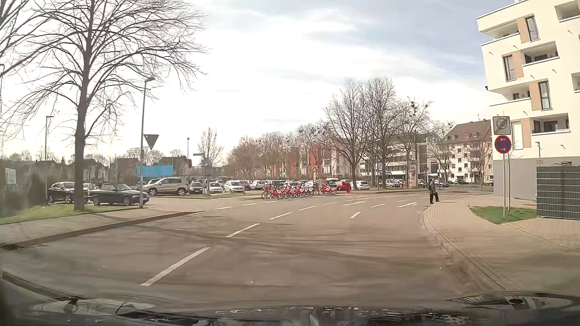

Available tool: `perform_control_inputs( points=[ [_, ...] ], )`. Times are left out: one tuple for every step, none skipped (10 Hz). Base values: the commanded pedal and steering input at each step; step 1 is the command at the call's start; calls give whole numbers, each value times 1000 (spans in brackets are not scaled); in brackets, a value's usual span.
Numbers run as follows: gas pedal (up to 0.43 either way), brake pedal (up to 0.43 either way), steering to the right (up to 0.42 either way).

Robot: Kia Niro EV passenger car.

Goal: Follow the waypoints while adhering to traffic rules and regulations

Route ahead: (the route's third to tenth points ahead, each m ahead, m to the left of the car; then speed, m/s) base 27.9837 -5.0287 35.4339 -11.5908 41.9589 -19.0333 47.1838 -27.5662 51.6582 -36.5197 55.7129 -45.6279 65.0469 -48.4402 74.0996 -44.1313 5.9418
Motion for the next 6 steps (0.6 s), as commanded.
perform_control_inputs(
  points=[
    [28, 0, 64],
    [28, 0, 64],
    [28, 0, 58],
    [28, 0, 50],
    [28, 0, 45],
    [28, 0, 47]
  ],
)
